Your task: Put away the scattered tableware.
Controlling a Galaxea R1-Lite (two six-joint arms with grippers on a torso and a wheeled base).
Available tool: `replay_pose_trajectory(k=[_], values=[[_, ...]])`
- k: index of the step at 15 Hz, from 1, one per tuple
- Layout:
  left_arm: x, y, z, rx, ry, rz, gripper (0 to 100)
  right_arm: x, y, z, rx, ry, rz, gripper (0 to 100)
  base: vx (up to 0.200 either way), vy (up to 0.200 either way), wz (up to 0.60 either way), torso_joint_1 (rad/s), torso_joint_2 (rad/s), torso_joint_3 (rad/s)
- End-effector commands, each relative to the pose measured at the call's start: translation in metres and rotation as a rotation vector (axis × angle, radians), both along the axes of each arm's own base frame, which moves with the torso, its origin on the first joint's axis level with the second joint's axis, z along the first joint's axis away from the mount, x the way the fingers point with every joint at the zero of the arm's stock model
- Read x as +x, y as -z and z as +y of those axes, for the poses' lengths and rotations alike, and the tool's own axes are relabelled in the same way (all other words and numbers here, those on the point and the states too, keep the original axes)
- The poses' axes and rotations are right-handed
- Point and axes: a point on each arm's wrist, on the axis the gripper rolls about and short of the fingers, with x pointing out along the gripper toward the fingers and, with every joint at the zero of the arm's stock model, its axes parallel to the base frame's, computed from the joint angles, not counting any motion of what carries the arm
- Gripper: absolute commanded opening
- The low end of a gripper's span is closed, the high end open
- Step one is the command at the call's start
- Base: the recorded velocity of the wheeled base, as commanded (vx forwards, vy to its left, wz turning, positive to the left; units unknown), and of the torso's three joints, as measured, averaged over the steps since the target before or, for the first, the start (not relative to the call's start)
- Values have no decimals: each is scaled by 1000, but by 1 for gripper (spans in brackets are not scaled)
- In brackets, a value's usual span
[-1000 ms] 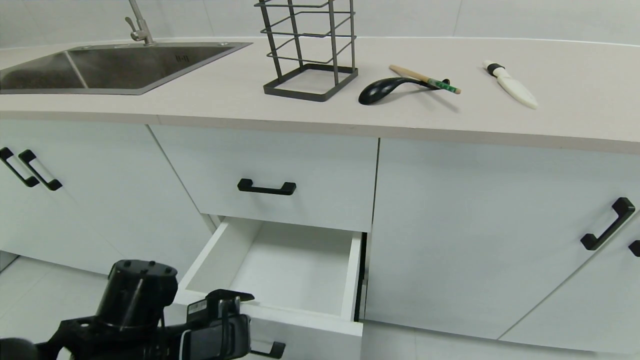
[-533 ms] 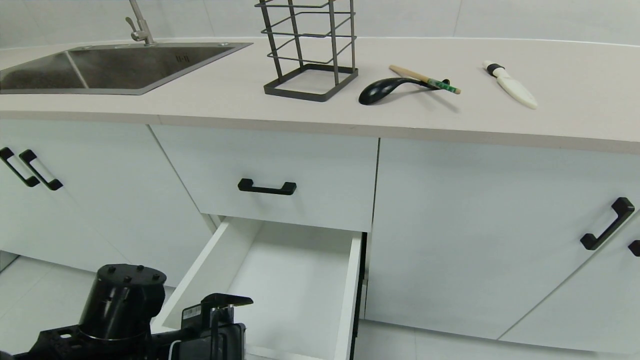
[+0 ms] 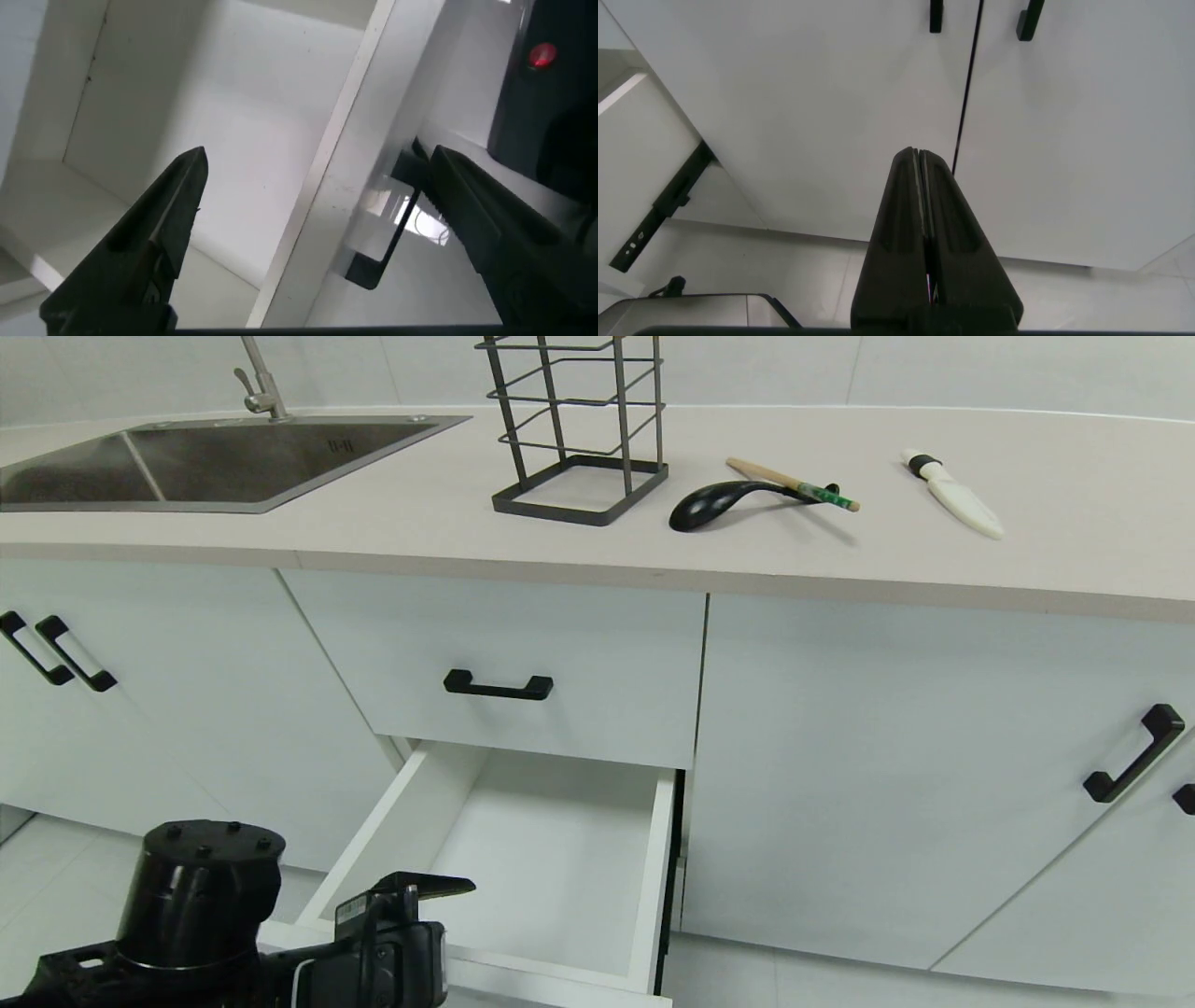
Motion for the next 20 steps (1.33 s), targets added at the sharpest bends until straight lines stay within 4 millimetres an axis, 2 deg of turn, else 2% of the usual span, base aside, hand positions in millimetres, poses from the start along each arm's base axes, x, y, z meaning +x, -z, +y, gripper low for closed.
replay_pose_trajectory(k=[1, 2, 3, 6, 7, 8, 9, 10, 12, 14, 15, 16, 18, 20], values=[[-5, -21, -2, -139, -36, 3, 100, 0, 0, 0, 0, 0, 1, 0, 0, 0, 0, 0, 0, 0], [-7, -46, -3, -370, -115, 98, 100, 0, 0, 0, 0, 0, 1, 0, 0, 0, 0, 0, 0, 0], [-11, -63, -1, -551, -155, 209, 100, 0, 0, 0, 0, 0, 1, 0, 0, 0, 0, 0, 0, 0], [-29, -82, 18, -853, -271, 371, 100, 0, 0, 0, 0, 0, 1, 0, 0, 0, 0, 0, 0, 0], [-34, -84, 23, -902, -285, 379, 100, 0, 0, 0, 0, 0, 1, 0, 0, 0, 0, 0, 0, 0], [-50, -90, 34, -1006, -275, 311, 100, 0, 0, 0, 0, 0, 1, 0, 0, 0, 0, 0, 0, 0], [-59, -89, 38, -1032, -259, 260, 100, 0, 0, 0, 0, 0, 1, 0, 0, 0, 0, 0, 0, 0], [-76, -84, 46, -1044, -253, 106, 100, 0, 0, 0, 1, 0, 1, 0, 0, 0, 0, 0, 0, 0], [-96, -68, 55, -969, -309, -101, 100, 0, 0, 0, 0, 0, 1, 0, 0, 0, 0, 0, 0, 0], [-120, -52, 65, -975, -365, -193, 100, 0, 0, 0, 1, 0, 1, 0, 0, 0, 0, 0, 0, 0], [-129, -49, 69, -985, -394, -223, 100, 0, 0, 0, 0, 0, 1, 0, 0, 0, 0, 0, 0, 0], [-150, -41, 75, -998, -437, -262, 100, 0, 0, 0, -2, 0, 1, 0, 0, 0, 0, 0, 0, 0], [-172, -18, 80, -950, -494, -196, 100, 0, 0, 0, -9, -3, 1, 0, 0, 0, 0, 0, 0, 0], [-185, 8, 82, -899, -544, -143, 100, 0, 0, 0, -28, -6, 2, 0, 0, 0, 0, 0, 0, 0]])
